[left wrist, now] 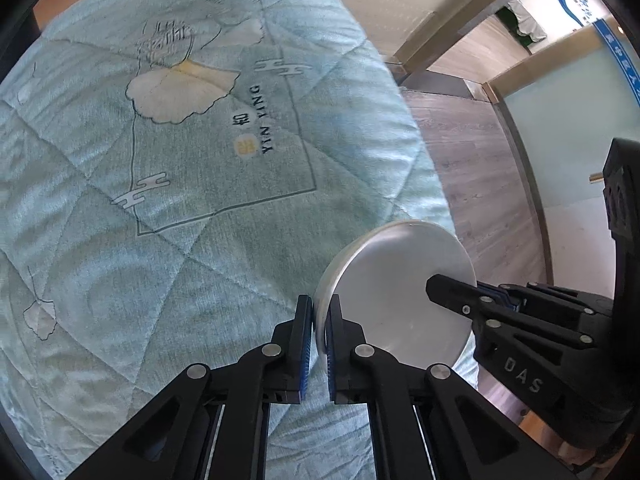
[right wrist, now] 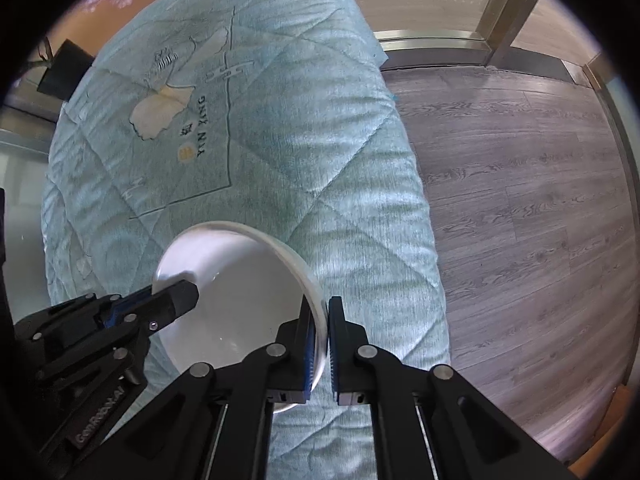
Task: Organize plates and bowls
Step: 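Close both grippers on the white bowl rim and lift it, then carry the white bowl with both grippers and lower it into the nested bowls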
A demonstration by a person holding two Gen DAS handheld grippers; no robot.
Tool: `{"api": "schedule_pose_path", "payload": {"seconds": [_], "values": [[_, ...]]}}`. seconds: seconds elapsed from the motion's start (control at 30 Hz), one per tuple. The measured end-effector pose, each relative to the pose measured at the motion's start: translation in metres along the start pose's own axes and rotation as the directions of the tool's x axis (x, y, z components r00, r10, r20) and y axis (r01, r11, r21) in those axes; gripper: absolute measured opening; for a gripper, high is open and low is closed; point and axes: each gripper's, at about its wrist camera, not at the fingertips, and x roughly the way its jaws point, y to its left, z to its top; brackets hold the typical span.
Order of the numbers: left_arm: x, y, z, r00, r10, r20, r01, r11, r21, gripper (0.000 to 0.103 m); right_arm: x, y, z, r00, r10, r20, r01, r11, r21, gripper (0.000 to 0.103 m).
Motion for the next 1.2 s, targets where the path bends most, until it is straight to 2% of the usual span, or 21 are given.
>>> {"api": "schedule_pose_path", "payload": {"seconds": [0.17,0.33,0.57,0.73,0.93,1.07,1.2], "values": [[-0.037,-0.017,-0.017,0.999,0.022,0.046,-0.023,0.999,0.030,0.002,-0.031,0.006,-0.020,0.999,0.005,0.052,-0.004,1.000,-0.022,0.005],[-0.091,-0.038,-0.055,0.992,0.041,0.116,-0.047,0.998,0.045,0.003,-0.074,0.007,-0.052,0.991,0.046,0.122,-0.043,0.999,-0.028,0.005],[-0.180,-0.057,-0.142,0.973,0.027,0.228,-0.040,0.998,0.051,0.003,-0.145,0.029,-0.118,0.973,0.059,0.221,-0.037,0.994,-0.100,0.005],[-0.226,-0.069,-0.199,0.967,0.047,0.249,-0.063,0.996,0.057,0.003,-0.178,0.042,-0.170,0.965,0.094,0.244,-0.065,0.990,-0.126,0.005],[-0.256,-0.075,-0.268,0.964,0.073,0.254,-0.087,0.995,0.045,0.002,-0.201,0.057,-0.228,0.955,0.099,0.278,-0.054,0.985,-0.167,0.006],[-0.268,-0.076,-0.317,0.965,0.059,0.255,-0.067,0.997,0.024,0.002,-0.207,0.063,-0.265,0.956,0.097,0.276,-0.045,0.981,-0.190,0.006],[-0.269,-0.083,-0.361,0.964,0.083,0.251,-0.090,0.996,0.018,0.002,-0.204,0.061,-0.297,0.960,0.111,0.258,-0.062,0.979,-0.192,0.006]]}}
